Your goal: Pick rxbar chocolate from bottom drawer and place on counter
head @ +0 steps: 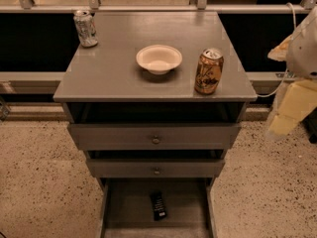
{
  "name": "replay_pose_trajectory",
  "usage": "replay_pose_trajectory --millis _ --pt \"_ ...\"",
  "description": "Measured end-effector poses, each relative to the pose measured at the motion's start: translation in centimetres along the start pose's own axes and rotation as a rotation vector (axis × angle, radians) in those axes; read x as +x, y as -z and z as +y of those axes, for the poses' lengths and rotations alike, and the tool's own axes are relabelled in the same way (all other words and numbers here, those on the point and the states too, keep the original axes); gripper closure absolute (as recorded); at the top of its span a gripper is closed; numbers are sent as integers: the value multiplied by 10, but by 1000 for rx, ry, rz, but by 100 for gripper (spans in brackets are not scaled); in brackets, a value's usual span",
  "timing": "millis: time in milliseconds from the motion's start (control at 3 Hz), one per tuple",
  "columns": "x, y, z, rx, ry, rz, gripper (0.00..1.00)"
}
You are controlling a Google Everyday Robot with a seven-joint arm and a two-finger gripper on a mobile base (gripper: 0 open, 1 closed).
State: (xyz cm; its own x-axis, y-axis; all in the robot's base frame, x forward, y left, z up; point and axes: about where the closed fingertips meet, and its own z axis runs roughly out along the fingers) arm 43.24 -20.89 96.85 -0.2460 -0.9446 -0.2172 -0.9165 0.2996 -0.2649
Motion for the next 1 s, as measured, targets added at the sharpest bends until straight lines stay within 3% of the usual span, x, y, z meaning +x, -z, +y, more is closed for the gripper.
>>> replay_pose_trajectory --millis 333,667,1000 --pt "-12 0 34 63 -88 -37 0" --pt "6 -12 45 99 -138 -26 0" --pt "5 -5 45 110 -127 -37 0"
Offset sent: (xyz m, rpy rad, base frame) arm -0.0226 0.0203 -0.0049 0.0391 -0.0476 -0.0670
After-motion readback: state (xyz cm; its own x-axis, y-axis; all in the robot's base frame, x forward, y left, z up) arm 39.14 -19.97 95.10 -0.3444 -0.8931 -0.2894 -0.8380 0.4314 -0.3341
